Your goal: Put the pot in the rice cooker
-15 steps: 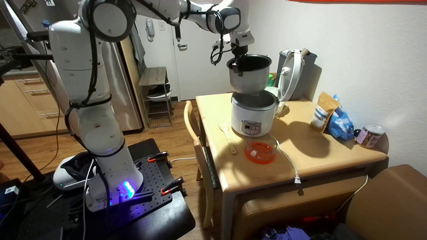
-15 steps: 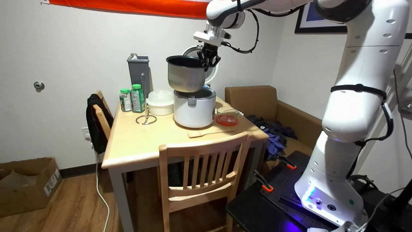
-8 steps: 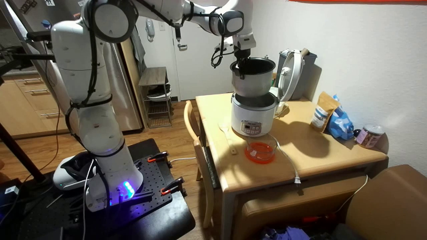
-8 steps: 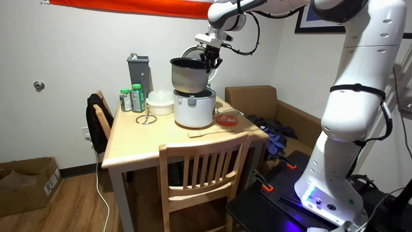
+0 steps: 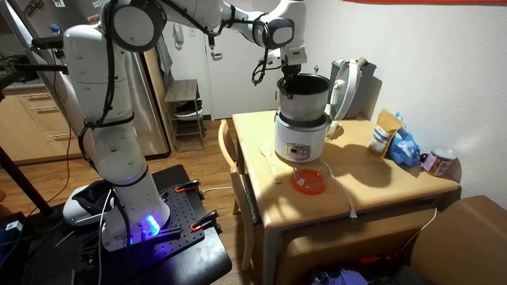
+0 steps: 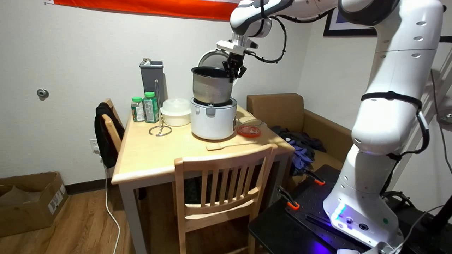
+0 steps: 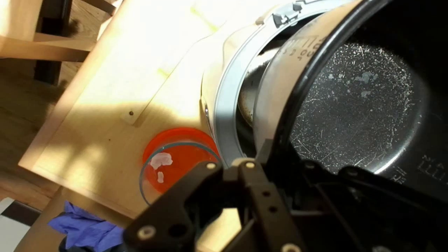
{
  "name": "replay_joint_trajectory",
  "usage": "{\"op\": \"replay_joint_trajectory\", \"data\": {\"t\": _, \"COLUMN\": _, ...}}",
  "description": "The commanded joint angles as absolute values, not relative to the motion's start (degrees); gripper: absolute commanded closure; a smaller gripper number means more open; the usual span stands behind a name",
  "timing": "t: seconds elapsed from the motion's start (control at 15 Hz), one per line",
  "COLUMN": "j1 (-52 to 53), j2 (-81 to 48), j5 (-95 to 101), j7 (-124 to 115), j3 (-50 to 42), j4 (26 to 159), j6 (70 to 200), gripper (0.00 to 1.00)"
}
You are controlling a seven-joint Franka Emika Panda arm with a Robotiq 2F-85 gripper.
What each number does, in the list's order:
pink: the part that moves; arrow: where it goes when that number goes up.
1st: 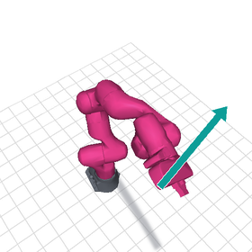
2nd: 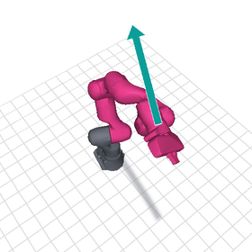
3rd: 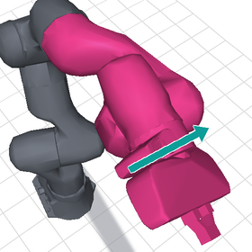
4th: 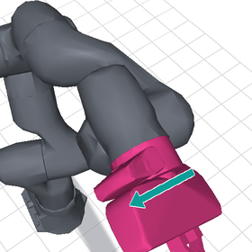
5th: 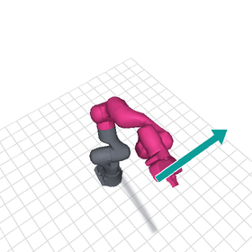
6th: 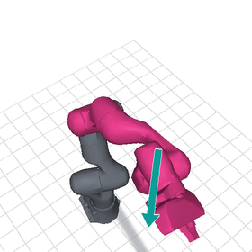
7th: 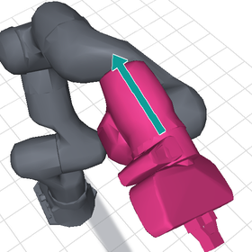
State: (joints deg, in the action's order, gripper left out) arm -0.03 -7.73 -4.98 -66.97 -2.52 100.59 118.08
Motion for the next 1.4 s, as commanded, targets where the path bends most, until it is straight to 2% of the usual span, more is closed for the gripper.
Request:
{"op": "replay_joint_trajectory", "data": {"t": 0.0, "j1": -0.31, "j2": -6.79, "j5": -7.36, "j7": -68.35, "j3": -2.72, "j4": 101.83, "j6": 119.85, "gripper": 0.98}}
{"op": "replay_joint_trajectory", "data": {"t": 1.33, "j1": 0.83, "j2": -8.75, "j5": -6.45, "j7": -68.44, "j3": -2.39, "j4": 105.46, "j6": 122.59, "gripper": 0.98}}
